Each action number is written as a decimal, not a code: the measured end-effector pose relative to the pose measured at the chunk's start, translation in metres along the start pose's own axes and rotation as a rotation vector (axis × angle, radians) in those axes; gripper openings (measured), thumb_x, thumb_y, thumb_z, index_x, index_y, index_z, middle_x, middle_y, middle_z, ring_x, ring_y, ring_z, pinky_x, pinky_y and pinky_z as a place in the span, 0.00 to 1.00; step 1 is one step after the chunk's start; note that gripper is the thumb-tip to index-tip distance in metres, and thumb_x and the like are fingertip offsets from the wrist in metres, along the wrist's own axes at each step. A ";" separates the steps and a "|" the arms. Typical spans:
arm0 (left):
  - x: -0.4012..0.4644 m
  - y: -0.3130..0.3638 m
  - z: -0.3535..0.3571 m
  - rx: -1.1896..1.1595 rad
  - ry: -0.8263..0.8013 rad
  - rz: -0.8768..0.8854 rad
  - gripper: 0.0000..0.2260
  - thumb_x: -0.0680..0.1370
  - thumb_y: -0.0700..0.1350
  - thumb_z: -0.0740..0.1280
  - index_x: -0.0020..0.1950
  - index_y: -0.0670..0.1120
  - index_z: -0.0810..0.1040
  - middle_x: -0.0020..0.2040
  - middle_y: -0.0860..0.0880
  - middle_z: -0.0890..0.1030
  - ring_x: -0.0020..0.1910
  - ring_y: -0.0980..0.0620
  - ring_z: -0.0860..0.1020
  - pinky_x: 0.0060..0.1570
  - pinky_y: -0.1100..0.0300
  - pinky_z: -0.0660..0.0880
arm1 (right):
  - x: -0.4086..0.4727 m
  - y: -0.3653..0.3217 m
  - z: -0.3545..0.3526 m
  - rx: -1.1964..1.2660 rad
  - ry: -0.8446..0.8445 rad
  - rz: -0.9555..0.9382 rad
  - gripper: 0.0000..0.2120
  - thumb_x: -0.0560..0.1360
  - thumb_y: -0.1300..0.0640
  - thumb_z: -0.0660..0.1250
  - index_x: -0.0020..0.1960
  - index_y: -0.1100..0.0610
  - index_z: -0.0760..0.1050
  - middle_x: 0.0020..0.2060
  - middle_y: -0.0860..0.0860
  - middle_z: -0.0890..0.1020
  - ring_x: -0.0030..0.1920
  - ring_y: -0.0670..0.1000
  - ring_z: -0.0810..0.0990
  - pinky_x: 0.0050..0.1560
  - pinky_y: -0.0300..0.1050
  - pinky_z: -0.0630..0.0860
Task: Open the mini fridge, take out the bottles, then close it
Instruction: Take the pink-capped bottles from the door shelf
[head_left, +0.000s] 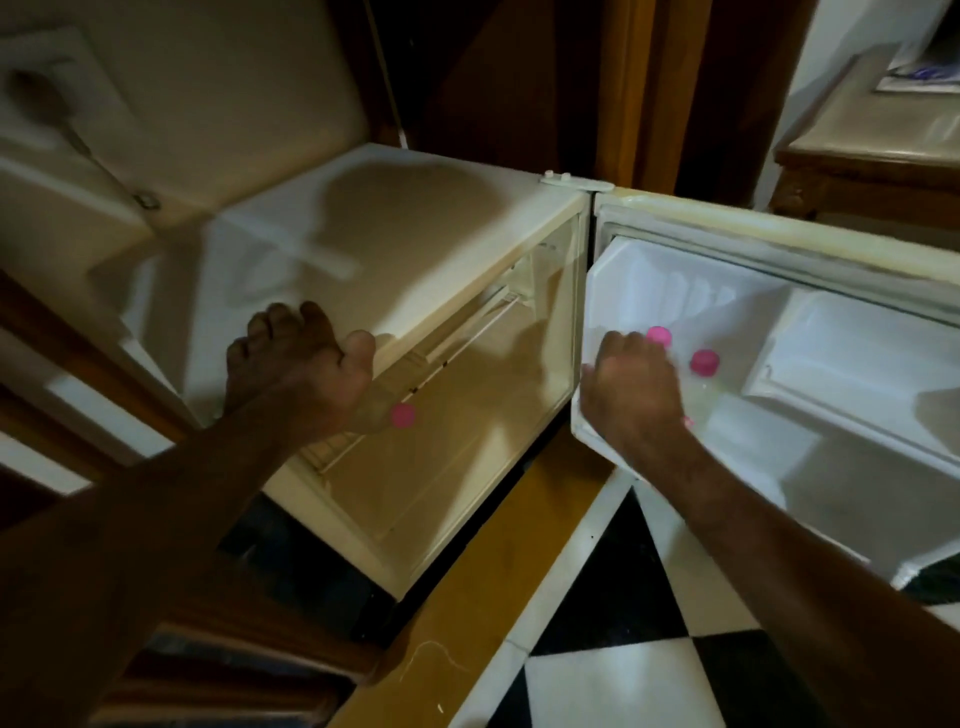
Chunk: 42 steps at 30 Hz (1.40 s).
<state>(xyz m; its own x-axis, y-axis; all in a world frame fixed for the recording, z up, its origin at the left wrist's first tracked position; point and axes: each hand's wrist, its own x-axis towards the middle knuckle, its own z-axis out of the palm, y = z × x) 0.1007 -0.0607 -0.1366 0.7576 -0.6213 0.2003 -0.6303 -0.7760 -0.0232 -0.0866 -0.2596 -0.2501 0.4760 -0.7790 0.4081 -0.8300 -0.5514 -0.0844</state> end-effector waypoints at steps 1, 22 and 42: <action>0.002 0.001 0.002 -0.011 0.007 0.015 0.35 0.74 0.59 0.43 0.63 0.33 0.70 0.59 0.30 0.74 0.60 0.29 0.72 0.59 0.37 0.69 | -0.006 -0.017 0.003 0.234 -0.027 -0.056 0.16 0.71 0.56 0.66 0.51 0.68 0.75 0.44 0.66 0.80 0.45 0.65 0.79 0.43 0.53 0.76; 0.005 -0.002 0.007 0.008 0.057 0.035 0.33 0.74 0.59 0.46 0.67 0.37 0.69 0.64 0.33 0.72 0.65 0.32 0.70 0.64 0.39 0.66 | -0.097 -0.069 -0.017 1.136 -0.429 -0.025 0.29 0.70 0.45 0.73 0.68 0.48 0.70 0.47 0.41 0.82 0.49 0.39 0.81 0.47 0.28 0.76; 0.001 0.001 0.000 -0.331 0.070 -0.137 0.26 0.79 0.62 0.47 0.52 0.41 0.70 0.47 0.37 0.74 0.49 0.37 0.76 0.48 0.47 0.76 | -0.030 0.087 -0.123 0.110 -0.471 0.068 0.20 0.67 0.54 0.77 0.55 0.58 0.76 0.44 0.54 0.79 0.43 0.56 0.78 0.43 0.45 0.75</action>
<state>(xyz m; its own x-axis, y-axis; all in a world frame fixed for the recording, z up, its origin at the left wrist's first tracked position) 0.1013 -0.0619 -0.1364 0.8327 -0.4959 0.2463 -0.5530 -0.7673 0.3248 -0.2086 -0.2473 -0.1575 0.5223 -0.8509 -0.0557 -0.8405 -0.5027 -0.2022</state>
